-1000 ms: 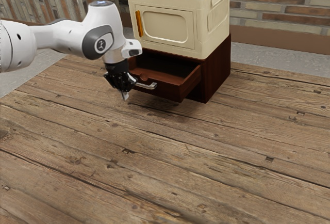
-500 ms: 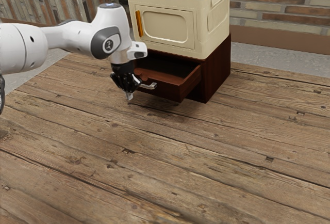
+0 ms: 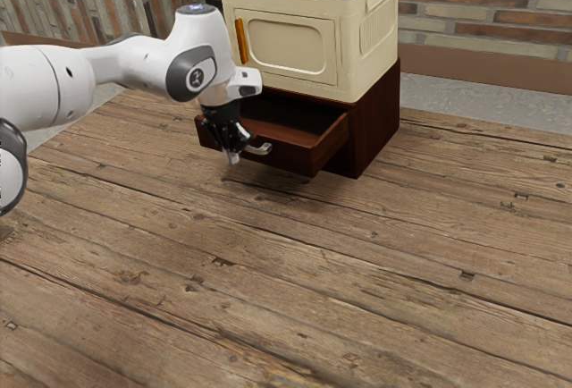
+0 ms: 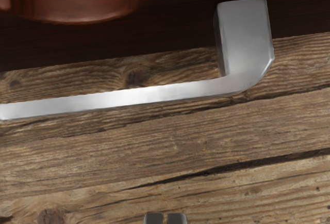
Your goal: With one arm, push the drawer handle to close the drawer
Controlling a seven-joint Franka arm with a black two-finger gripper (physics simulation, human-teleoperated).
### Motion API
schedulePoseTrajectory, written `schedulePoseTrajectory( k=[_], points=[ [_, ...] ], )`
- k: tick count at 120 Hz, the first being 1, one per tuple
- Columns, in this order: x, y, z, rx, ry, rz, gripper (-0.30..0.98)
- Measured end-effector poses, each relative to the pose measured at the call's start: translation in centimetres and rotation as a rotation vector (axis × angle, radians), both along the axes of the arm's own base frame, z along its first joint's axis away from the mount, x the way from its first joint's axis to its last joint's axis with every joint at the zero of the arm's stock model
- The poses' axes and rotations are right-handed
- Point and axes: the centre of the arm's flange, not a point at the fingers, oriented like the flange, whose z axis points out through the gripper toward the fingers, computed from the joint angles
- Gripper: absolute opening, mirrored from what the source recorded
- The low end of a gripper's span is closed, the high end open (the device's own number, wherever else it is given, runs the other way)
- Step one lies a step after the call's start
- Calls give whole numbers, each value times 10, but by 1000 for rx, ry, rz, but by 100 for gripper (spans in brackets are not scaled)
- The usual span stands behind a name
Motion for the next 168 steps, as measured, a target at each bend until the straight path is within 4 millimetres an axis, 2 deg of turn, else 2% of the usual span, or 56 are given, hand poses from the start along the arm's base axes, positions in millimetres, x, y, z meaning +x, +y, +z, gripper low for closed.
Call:
schedulePoseTrajectory(
  k=[11,40,94,122,147,168],
  points=[
    [4,4,3,0,-20,0,-10],
    [13,14,-10,3,-56,4,-10],
    [34,16,-33,67,-126,-10,-10],
    [46,-1,-24,59,-182,-23,-9],
    [62,10,-24,60,-217,0,-10],
    [71,9,-18,66,-248,4,-10]
  ],
)
